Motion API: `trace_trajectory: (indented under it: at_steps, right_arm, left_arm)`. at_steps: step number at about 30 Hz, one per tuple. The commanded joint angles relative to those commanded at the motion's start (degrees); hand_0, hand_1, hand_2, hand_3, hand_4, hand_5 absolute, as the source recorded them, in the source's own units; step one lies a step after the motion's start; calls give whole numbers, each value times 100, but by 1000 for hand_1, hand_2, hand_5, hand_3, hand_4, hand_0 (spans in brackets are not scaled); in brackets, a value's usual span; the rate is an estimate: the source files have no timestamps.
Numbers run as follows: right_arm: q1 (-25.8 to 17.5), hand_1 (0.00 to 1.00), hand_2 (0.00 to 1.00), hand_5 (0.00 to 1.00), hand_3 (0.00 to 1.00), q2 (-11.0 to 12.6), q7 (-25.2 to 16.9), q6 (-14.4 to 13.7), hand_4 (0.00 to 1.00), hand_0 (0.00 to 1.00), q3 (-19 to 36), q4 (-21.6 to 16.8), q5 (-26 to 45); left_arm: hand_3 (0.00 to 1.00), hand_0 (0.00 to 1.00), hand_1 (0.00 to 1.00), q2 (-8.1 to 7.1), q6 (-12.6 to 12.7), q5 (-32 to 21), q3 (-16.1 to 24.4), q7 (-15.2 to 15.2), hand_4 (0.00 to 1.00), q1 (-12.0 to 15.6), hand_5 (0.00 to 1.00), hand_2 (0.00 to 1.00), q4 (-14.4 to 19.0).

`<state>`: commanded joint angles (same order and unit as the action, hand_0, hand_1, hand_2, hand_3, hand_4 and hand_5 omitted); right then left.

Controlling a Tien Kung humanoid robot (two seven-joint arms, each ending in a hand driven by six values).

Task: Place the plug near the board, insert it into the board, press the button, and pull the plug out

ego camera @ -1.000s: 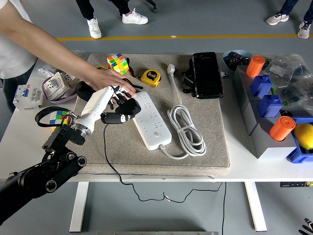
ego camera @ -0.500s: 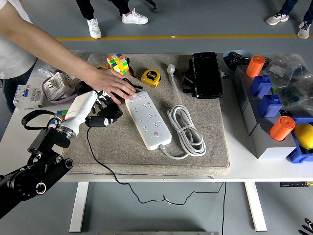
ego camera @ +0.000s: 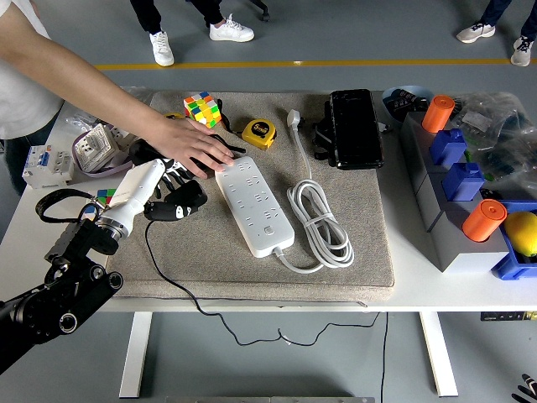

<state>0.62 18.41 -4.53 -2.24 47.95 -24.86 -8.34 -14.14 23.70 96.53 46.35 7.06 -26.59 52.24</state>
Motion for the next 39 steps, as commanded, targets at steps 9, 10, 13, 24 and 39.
trace_trajectory:
  at_steps: [9, 10, 13, 24, 39]
  right_arm:
    - [9, 642, 569, 485, 488, 13, 2, -5, 754, 592, -4, -3, 2]
    - [7, 642, 569, 485, 488, 17, 3, -5, 754, 592, -5, -6, -1]
    - [2, 642, 569, 485, 488, 22, 5, -4, 754, 592, -15, -4, 1]
    - [-2, 642, 565, 483, 487, 24, 5, -2, 753, 591, -52, -3, 4]
    - [-8, 642, 562, 481, 487, -25, -5, 1, 754, 591, -30, 15, 19]
  left_arm:
    - [553, 280, 496, -8, -122, -37, -14, -76, 998, -9, 241, 516, 4]
    - [553, 280, 496, -11, -119, -44, -8, -67, 998, -5, 241, 516, 13]
    - [553, 280, 496, -16, -133, -47, 8, -86, 998, 3, 241, 516, 33]
    - [699, 517, 656, -77, -283, -101, 178, -158, 998, 157, 417, 651, 255]
    - [772, 727, 773, 12, -321, -2102, 975, 889, 998, 583, 577, 811, 604]
